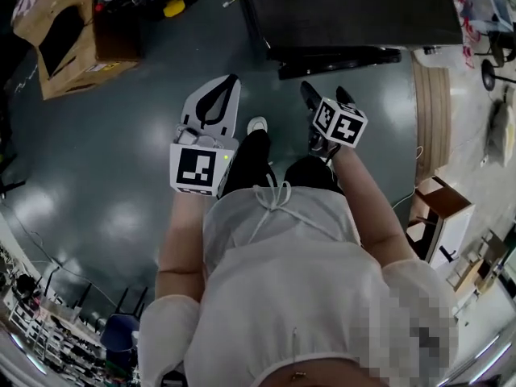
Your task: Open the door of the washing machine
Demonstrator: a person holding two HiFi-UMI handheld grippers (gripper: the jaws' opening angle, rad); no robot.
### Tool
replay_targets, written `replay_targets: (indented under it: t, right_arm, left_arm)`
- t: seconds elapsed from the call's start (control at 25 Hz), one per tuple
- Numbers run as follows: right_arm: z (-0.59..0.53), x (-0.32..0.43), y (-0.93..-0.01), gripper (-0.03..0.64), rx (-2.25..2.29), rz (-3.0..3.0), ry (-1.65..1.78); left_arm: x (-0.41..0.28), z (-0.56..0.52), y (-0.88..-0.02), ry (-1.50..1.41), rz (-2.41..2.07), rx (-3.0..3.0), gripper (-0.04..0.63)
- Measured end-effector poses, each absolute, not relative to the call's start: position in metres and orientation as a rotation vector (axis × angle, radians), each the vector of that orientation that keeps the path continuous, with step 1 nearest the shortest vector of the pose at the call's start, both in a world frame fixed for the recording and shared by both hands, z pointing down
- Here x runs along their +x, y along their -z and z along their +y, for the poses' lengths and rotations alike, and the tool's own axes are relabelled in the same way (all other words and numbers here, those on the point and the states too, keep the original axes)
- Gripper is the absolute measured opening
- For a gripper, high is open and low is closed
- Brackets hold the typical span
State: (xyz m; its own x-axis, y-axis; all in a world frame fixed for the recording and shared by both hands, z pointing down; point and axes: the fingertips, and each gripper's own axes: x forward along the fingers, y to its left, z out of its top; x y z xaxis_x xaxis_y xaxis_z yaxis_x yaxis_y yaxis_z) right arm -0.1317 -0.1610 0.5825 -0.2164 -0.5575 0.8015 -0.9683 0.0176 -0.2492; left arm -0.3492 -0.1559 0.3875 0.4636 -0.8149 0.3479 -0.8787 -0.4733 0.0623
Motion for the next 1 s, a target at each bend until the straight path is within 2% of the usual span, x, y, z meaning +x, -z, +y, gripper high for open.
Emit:
replay_targets:
  t: [0.12,0.52,0.76,1.0]
  right_arm:
    - [-0.162,-0.135,-0.62,0.357,1.569,-1.691,-1.186]
    - [-0.192,-0.139,-0.697,0.332,1.673,-1.565,-1.255]
    - [-0.189,-0.139,-0.714,0.216,1.783,-1.44,-1.339]
    - [-0.189,-0.141,-0.721,0.185,1.789,-1.398,-1.434]
  left_arm:
    - [-0.351,-0.163,-0.414,-0.426,-1.394,2.459,0.023]
    - [-0.342,-0.173,-0.503,-0.483,-1.285,2.437,0.023]
    - [-0.344,-0.173,-0.525,-0.503,-1.26,2.425,0.023]
    - [-0.352,-0.185,-0.529,-0.535,-1.261,2.454,0.023]
